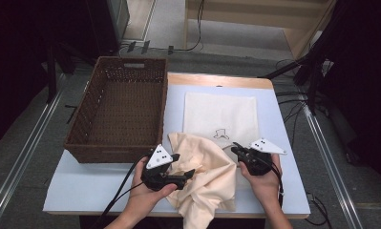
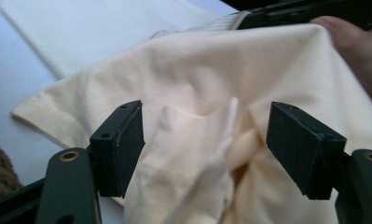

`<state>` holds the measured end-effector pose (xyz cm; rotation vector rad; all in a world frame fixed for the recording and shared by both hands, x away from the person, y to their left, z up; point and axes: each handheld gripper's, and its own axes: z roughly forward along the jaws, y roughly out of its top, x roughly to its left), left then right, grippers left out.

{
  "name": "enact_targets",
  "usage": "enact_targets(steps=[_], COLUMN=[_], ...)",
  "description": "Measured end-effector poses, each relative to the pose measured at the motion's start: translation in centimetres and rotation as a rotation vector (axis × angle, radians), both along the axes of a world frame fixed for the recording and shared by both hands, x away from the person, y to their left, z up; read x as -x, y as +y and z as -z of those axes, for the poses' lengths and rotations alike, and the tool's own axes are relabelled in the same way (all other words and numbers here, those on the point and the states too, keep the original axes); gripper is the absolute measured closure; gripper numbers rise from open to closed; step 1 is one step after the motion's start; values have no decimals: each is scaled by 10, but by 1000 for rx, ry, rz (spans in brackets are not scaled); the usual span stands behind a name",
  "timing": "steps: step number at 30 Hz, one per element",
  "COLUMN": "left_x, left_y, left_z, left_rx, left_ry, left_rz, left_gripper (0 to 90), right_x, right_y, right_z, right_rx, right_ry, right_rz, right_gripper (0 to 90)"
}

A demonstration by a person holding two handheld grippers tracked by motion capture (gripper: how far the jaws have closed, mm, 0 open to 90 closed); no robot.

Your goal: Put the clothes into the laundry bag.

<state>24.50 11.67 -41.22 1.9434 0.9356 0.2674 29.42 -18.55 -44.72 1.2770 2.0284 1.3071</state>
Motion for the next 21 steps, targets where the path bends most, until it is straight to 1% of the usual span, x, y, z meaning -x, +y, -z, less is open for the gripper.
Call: enact_targets(steps=[1,2,4,6,7,8,10,12,13,14,15,16,17,18,19,20,21], left_x=[-2,-4,-12,-23,-28,-33,-39,-44,-46,-51,-57,-64,-69,-72,-72,-72,-70], left_y=[-3,-7,-18,-27,-32,-38,-47,-57,-61,-63,-64,-63,-61,-59,-58,-58,-57], left_z=[1,2,6,13,16,20,25,32,36,41,46,51,56,58,57,56,55], left_rx=[-5,-22,-63,-81,-94,-120,-147,-175,-185,-195,-195,-183,-165,-139,-140,-150,-141], left_ry=[4,8,6,-14,-24,-48,-80,-74,-61,-26,29,90,145,150,152,145,151], left_rz=[-17,-31,-52,-61,-78,-95,-80,-75,-72,-69,-68,-59,-49,-46,-47,-40,-2], left_gripper=[299,314,303,290,289,298,300,261,242,218,179,145,138,131,144,187,302], right_x=[-1,-1,-1,-1,-1,-1,0,0,0,0,0,0,0,0,1,1,1], right_y=[0,0,1,2,2,2,1,0,0,-1,-1,-1,0,0,2,2,3], right_z=[0,0,0,0,0,0,0,0,0,0,0,1,1,2,2,2,2], right_rx=[-3,-4,-5,-6,-5,-3,-5,-5,-6,-6,-4,-3,3,9,19,17,16], right_ry=[1,3,2,1,-2,-3,-1,-3,-3,-2,-1,2,3,3,3,1,2], right_rz=[-1,-1,0,0,-2,-2,-3,-8,-10,-11,-12,-13,-16,-19,-21,-19,-20], right_gripper=[860,860,861,861,861,861,861,861,861,861,860,861,860,860,861,861,861])
